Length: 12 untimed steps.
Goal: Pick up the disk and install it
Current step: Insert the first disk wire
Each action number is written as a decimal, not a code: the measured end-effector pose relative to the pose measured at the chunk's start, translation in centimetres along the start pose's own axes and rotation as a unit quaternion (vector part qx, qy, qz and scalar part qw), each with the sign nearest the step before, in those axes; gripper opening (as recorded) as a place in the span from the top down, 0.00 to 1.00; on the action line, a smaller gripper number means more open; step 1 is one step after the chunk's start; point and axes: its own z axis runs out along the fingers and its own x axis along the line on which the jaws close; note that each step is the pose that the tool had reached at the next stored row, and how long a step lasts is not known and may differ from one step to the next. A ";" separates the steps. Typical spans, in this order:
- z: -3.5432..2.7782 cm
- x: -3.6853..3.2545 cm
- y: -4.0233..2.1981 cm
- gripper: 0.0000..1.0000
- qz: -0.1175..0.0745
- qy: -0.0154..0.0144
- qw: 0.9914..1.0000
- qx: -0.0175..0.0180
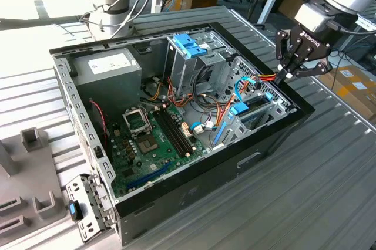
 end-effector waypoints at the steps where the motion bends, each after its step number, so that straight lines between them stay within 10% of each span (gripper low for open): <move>1: 0.00 0.00 0.00 0.89 0.000 0.000 1.000 0.000; 12: -0.51 -0.17 0.92 0.89 -0.001 0.000 1.000 0.001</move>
